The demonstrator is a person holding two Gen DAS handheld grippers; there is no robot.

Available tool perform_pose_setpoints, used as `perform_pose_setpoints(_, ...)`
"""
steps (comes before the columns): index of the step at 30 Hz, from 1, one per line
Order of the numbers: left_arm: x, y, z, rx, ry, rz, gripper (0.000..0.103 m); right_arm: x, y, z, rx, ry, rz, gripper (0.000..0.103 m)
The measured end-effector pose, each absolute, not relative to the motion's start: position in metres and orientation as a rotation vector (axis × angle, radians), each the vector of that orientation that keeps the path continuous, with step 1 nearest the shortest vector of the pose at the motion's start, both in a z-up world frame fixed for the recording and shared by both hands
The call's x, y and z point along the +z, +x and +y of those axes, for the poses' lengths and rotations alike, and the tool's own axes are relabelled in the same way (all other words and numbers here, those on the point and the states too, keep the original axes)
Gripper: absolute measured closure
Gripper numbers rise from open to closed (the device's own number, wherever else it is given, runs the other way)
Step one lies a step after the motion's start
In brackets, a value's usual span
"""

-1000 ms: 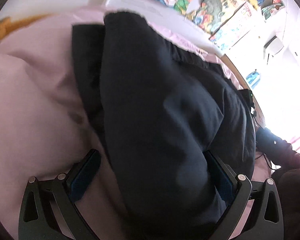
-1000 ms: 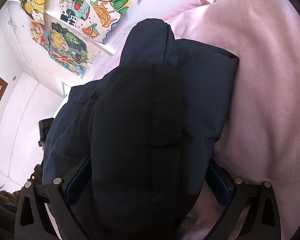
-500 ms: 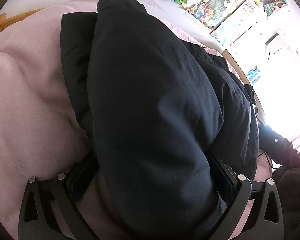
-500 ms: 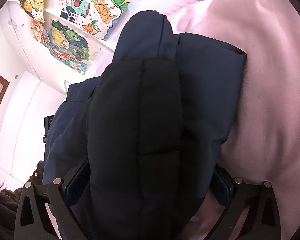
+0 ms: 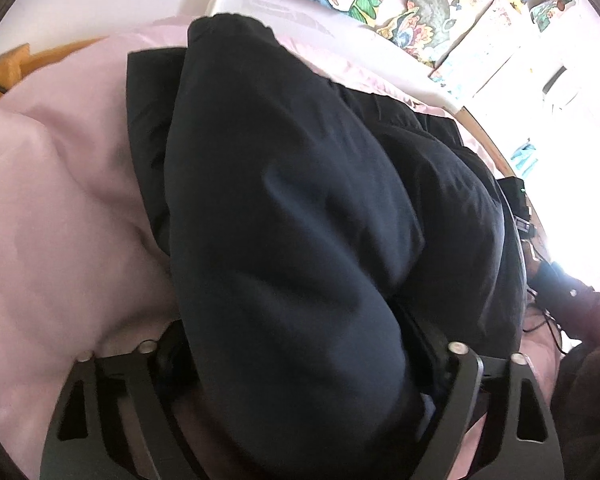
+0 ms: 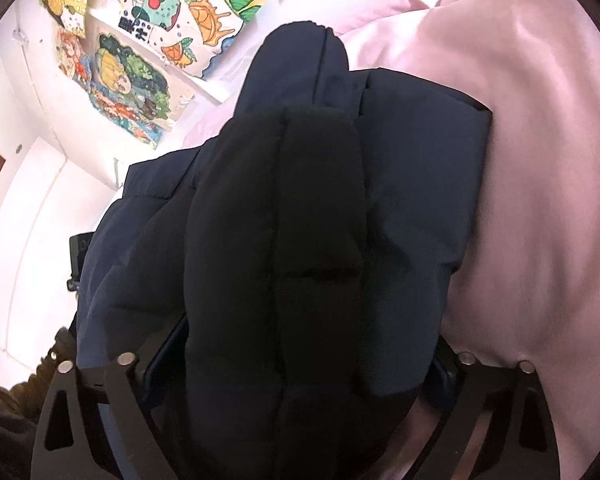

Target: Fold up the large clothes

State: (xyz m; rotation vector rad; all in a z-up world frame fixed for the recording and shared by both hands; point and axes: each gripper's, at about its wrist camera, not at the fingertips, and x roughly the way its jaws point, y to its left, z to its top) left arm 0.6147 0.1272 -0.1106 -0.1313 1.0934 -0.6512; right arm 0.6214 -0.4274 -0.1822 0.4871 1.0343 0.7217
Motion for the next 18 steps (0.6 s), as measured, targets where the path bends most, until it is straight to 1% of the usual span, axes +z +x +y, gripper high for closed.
perform_pose_setpoints(1,-0.109,0.612,0.126,-0.638,-0.125,1.087,0.033,-0.181,0.620,-0.428,0.714,0.485,1.028,0.016)
perform_pose_setpoints(3,-0.105,0.606,0.121,-0.603,-0.102,1.074,0.045,-0.177,0.617,-0.427,0.708,0.480,1.016,0.023)
perform_pose_setpoints(4,-0.103,0.603,0.119,-0.586,-0.089,1.066,0.047,-0.175,0.616,-0.428,0.706,0.474,1.006,0.030)
perform_pose_setpoints(5,-0.101,0.600,0.116,-0.563,-0.074,1.058,0.051,-0.173,0.614,-0.428,0.705,0.469,1.001,0.036)
perform_pose_setpoints(8,-0.097,0.591,0.103,-0.462,-0.023,1.056,0.061,-0.169,0.608,-0.430,0.701,0.445,0.984,0.045)
perform_pose_setpoints(12,-0.091,0.579,0.085,-0.339,0.075,1.049,0.070,-0.161,0.600,-0.427,0.683,0.392,0.959,0.053)
perform_pose_setpoints(14,-0.087,0.572,0.078,-0.309,0.122,1.024,0.073,-0.154,0.594,-0.425,0.671,0.356,0.945,0.058)
perform_pose_setpoints(18,-0.083,0.562,0.077,-0.285,0.108,0.988,0.080,-0.143,0.585,-0.422,0.661,0.330,0.923,0.063)
